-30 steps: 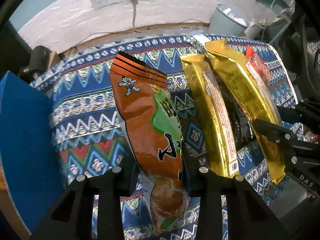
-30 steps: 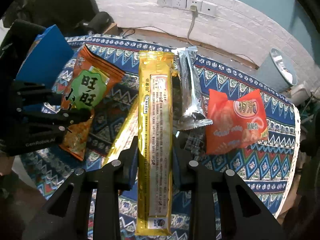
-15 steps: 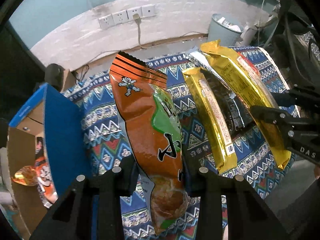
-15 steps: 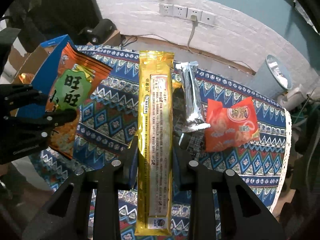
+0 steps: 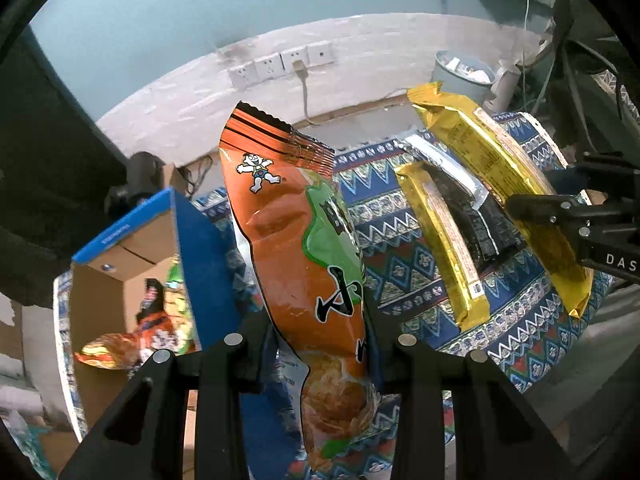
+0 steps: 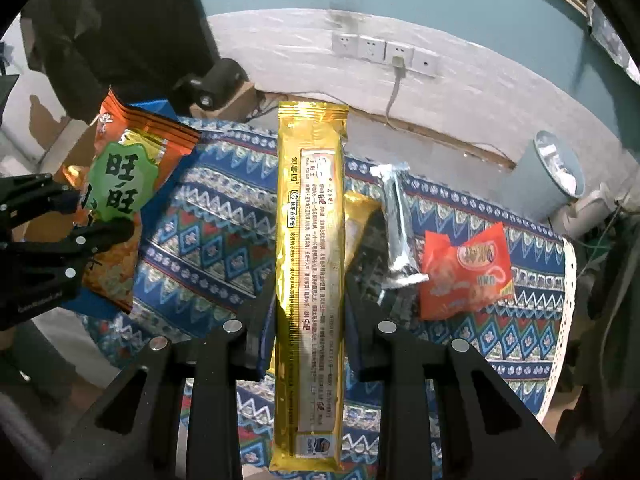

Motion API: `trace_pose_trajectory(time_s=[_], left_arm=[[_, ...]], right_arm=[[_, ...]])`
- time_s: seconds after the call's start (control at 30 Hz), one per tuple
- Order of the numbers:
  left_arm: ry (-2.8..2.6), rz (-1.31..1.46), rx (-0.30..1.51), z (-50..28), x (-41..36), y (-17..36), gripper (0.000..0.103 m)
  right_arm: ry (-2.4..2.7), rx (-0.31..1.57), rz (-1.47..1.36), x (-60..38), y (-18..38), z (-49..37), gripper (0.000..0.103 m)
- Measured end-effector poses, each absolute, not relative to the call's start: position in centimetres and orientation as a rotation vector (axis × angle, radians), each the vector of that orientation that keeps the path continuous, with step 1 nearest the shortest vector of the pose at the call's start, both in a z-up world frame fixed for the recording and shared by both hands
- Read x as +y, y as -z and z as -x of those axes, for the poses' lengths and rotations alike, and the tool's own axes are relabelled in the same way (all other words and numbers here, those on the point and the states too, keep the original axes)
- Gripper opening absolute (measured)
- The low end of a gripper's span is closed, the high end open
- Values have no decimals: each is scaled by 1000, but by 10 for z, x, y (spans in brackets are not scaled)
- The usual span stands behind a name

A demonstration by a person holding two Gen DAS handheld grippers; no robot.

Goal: Organize snacks
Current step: 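Lift both snacks and carry them over the cardboard box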

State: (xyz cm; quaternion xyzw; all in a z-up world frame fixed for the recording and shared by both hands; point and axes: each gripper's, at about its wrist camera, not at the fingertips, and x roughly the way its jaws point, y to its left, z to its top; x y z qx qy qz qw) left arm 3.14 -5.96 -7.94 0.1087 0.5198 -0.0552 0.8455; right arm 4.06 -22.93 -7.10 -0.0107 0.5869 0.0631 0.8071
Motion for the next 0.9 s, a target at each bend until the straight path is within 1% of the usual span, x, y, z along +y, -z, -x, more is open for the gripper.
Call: trace_pose_trajectory(time_s=[0.23, 0.43, 0.9], left_arm=[[81, -282, 1024, -21, -45, 58, 37], [67, -256, 1011, -16, -23, 49, 37], [-40, -175, 1013, -7, 52, 49, 37]], right_arm=[[-176, 1235, 30, -207, 60, -47, 27], [-213, 1226, 28, -185, 53, -57, 27], [-328, 1212, 74, -108, 37, -93, 27]])
